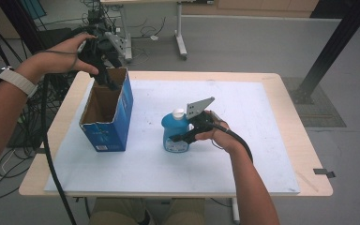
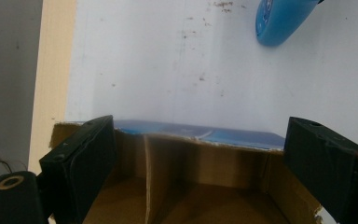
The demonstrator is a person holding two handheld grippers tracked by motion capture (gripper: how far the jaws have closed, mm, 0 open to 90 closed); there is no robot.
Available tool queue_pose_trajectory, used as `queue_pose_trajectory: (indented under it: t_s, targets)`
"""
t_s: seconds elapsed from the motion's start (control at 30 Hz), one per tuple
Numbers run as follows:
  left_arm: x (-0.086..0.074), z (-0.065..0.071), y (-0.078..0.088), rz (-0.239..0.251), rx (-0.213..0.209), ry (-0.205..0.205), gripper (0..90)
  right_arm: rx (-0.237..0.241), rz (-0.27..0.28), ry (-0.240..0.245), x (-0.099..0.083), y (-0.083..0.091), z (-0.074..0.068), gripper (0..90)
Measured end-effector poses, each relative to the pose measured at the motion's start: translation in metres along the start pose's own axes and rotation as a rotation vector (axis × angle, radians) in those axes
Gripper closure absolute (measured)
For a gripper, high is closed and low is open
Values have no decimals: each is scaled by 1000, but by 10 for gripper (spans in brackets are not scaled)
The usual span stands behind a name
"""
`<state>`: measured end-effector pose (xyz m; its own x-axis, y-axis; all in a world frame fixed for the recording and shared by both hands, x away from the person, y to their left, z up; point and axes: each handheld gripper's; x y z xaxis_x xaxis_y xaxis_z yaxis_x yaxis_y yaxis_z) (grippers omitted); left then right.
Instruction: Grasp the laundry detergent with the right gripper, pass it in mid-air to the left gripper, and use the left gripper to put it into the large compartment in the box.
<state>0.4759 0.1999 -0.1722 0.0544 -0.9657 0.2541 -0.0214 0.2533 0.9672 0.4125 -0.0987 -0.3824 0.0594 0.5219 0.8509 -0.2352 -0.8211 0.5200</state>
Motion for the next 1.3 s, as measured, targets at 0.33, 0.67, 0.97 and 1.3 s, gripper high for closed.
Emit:
queue_pose_trajectory:
  t_s: [0.33, 0.67, 0.97, 1.3]
  targets:
    - [2, 4, 3, 4, 6, -9, 105, -12, 8, -5, -1, 0, -1, 427]
    - [5, 10, 4, 3, 11, -21, 105, -18, 10, -11, 0, 0, -1, 428]
    - [9, 16, 6, 2, 18, -22, 77, -33, 36, -29, 3, 8, 0, 428]
    - [15, 26, 9, -5, 19, -26, 60, -48, 26, -38, 14, 19, -1, 429]
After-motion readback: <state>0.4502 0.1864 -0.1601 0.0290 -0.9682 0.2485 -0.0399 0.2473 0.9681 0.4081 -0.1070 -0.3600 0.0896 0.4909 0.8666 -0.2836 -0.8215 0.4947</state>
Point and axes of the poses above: each handheld gripper's, and its own axes: y roughly backward along the jaws, x roughly out of its top, z roughly to its right, and after that the axes turned 9 degrees about -x, right-handed
